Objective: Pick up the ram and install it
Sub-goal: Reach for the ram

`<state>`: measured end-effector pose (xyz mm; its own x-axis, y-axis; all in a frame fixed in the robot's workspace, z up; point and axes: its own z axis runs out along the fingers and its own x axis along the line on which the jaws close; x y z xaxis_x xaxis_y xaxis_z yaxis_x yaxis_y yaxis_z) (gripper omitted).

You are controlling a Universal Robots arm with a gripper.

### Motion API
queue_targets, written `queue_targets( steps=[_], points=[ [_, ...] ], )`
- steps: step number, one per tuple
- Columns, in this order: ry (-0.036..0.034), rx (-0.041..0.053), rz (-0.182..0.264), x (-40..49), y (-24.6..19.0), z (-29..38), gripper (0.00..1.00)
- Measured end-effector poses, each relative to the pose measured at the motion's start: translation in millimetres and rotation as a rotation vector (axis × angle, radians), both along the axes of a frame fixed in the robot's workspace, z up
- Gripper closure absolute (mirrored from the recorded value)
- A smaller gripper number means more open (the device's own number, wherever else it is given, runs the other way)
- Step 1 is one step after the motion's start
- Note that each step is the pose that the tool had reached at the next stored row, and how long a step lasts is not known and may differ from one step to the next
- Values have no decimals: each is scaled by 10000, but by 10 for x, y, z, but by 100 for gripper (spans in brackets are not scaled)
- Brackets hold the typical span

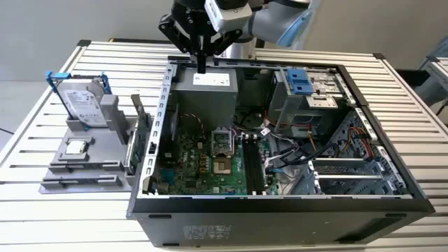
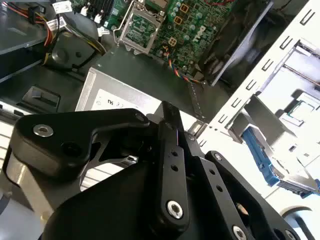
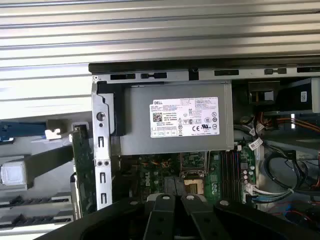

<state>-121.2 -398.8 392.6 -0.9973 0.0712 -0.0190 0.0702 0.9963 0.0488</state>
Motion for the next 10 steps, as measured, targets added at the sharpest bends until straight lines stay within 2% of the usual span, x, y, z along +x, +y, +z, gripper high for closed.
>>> queue_targets(
  steps=[10],
  points=[
    [0,1,0,-17,0,0,100]
  ],
)
